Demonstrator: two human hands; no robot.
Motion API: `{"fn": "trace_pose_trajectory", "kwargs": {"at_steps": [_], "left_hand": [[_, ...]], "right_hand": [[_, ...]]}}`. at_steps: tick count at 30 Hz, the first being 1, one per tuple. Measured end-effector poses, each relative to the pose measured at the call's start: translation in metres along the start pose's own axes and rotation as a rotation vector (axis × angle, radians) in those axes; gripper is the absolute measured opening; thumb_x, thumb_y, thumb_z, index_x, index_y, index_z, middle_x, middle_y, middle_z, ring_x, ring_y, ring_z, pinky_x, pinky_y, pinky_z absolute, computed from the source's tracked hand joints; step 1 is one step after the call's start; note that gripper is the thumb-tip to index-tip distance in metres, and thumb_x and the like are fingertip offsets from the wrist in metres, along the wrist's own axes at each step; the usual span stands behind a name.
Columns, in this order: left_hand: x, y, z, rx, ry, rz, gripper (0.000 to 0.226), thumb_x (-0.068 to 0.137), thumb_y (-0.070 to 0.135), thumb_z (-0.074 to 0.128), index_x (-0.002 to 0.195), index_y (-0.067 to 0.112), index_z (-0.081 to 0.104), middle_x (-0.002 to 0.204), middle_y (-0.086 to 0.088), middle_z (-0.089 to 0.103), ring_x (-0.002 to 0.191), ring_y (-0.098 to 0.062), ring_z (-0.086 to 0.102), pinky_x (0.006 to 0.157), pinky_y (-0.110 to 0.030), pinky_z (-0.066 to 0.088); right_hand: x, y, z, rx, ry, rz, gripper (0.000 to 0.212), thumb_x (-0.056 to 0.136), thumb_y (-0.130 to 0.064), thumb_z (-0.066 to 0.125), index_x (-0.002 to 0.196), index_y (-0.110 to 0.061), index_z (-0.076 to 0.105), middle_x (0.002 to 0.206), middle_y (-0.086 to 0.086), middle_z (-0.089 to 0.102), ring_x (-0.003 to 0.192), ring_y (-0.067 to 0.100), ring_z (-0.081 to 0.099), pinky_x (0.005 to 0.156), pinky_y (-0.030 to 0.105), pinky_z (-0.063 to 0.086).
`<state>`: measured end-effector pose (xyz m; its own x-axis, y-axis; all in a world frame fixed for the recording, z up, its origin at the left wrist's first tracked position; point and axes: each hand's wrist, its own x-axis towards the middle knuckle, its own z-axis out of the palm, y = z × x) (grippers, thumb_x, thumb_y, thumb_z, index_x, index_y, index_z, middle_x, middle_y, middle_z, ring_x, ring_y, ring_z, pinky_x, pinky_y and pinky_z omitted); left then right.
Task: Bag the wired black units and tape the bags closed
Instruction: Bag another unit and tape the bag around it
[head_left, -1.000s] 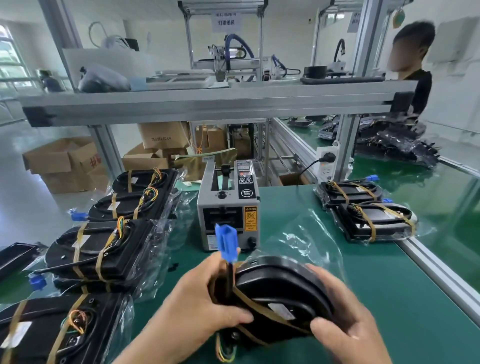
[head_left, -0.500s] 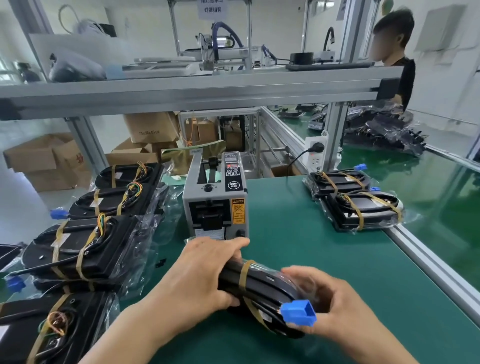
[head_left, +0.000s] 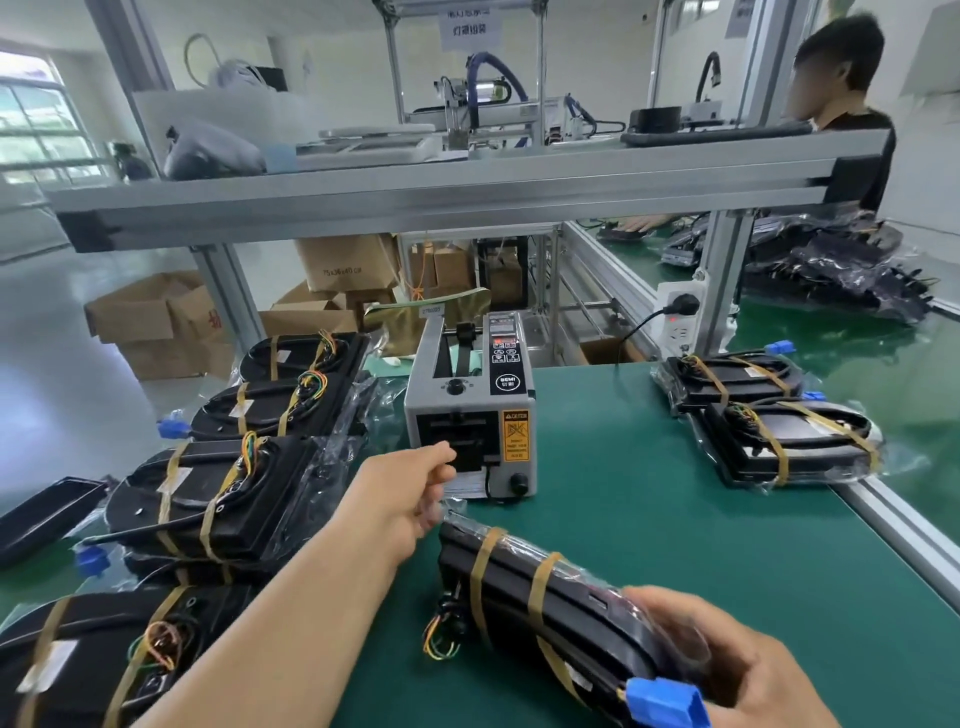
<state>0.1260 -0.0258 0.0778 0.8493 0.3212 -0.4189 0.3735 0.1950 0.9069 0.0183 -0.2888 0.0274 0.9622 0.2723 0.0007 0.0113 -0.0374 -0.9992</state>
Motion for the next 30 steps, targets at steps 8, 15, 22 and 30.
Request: {"fn": "trace_pose_trajectory", "kwargs": {"at_steps": [8, 15, 22, 30], "left_hand": [[0.019, 0.013, 0.019, -0.131, -0.083, -0.206, 0.018, 0.1, 0.021, 0.057, 0.083, 0.013, 0.059, 0.045, 0.008, 0.053, 0.034, -0.001, 0.038, 0.038, -0.015, 0.026], [0.031, 0.01, 0.027, -0.221, -0.001, -0.188, 0.02, 0.096, 0.011, 0.062, 0.076, 0.011, 0.056, 0.062, 0.003, 0.053, 0.027, -0.001, 0.041, 0.035, -0.016, 0.032], [0.031, 0.008, 0.026, -0.237, 0.072, -0.09, 0.014, 0.092, 0.008, 0.063, 0.079, 0.011, 0.057, 0.058, 0.003, 0.05, 0.037, -0.003, 0.041, 0.032, -0.013, 0.035], [-0.069, -0.008, -0.01, 0.072, -0.032, 0.436, 0.024, 0.083, 0.018, 0.071, 0.059, 0.018, 0.068, 0.056, 0.004, 0.05, 0.049, -0.007, 0.039, 0.048, -0.017, 0.035]], "right_hand": [[0.002, 0.005, 0.0, 0.017, -0.021, -0.008, 0.065, 0.063, 0.011, 0.084, 0.107, -0.036, 0.074, 0.107, 0.006, 0.076, 0.107, 0.018, 0.071, 0.095, 0.021, 0.05], [0.001, 0.005, 0.001, 0.075, -0.046, 0.0, 0.066, 0.05, -0.017, 0.091, 0.112, -0.031, 0.072, 0.109, 0.008, 0.076, 0.107, 0.022, 0.071, 0.092, 0.02, 0.051], [-0.005, 0.008, 0.006, 0.019, 0.013, -0.005, 0.072, 0.046, -0.031, 0.095, 0.114, -0.033, 0.071, 0.108, 0.004, 0.076, 0.11, 0.019, 0.07, 0.105, 0.029, 0.045], [-0.015, 0.011, 0.029, 0.032, 0.12, -0.05, 0.08, 0.038, -0.048, 0.098, 0.111, -0.03, 0.072, 0.102, 0.003, 0.077, 0.107, 0.015, 0.07, 0.109, 0.041, 0.043]]}}
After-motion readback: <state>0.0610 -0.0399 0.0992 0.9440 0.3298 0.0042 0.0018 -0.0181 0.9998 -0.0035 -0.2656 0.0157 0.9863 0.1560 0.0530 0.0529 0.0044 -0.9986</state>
